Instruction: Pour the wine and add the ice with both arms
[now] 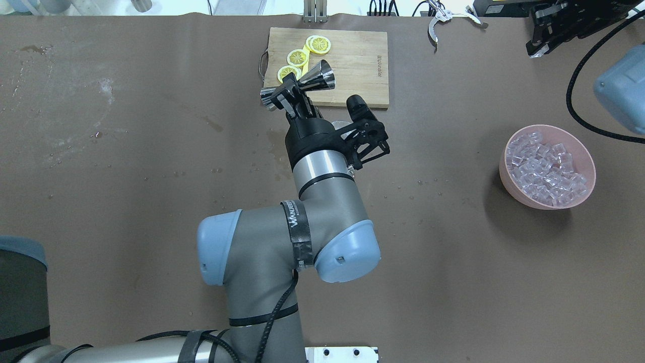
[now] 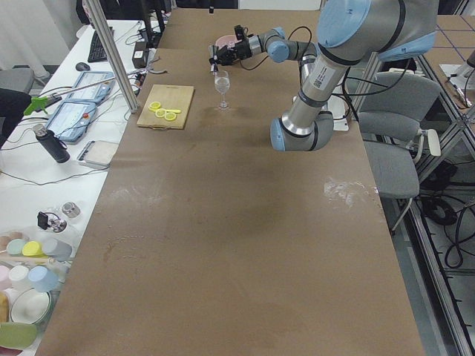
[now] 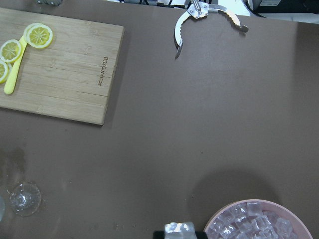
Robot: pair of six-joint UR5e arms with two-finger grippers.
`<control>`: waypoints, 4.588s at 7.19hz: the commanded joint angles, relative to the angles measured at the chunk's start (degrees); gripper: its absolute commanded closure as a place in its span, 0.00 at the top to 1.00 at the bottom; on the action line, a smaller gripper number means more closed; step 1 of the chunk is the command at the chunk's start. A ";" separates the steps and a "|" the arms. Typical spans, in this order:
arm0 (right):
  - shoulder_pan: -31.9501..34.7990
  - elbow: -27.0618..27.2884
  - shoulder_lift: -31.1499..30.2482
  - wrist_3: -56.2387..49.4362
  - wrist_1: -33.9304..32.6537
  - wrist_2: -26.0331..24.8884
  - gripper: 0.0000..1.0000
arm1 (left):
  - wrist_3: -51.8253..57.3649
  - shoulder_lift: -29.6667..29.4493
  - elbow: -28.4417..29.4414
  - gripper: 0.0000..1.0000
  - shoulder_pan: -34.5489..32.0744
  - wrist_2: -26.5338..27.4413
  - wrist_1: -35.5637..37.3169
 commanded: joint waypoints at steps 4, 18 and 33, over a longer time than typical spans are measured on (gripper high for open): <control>-8.21 -0.02 4.91 17.47 0.65 -0.09 0.00 | 3.76 20.90 -2.38 0.00 -31.54 -41.82 -34.99; -23.36 -21.29 18.83 32.22 13.39 -3.35 0.00 | -3.87 41.43 47.64 0.00 -48.00 -57.79 -116.85; -24.41 -20.06 17.69 33.63 14.63 -3.44 0.48 | -11.61 46.00 51.62 0.23 -33.03 -42.45 -127.27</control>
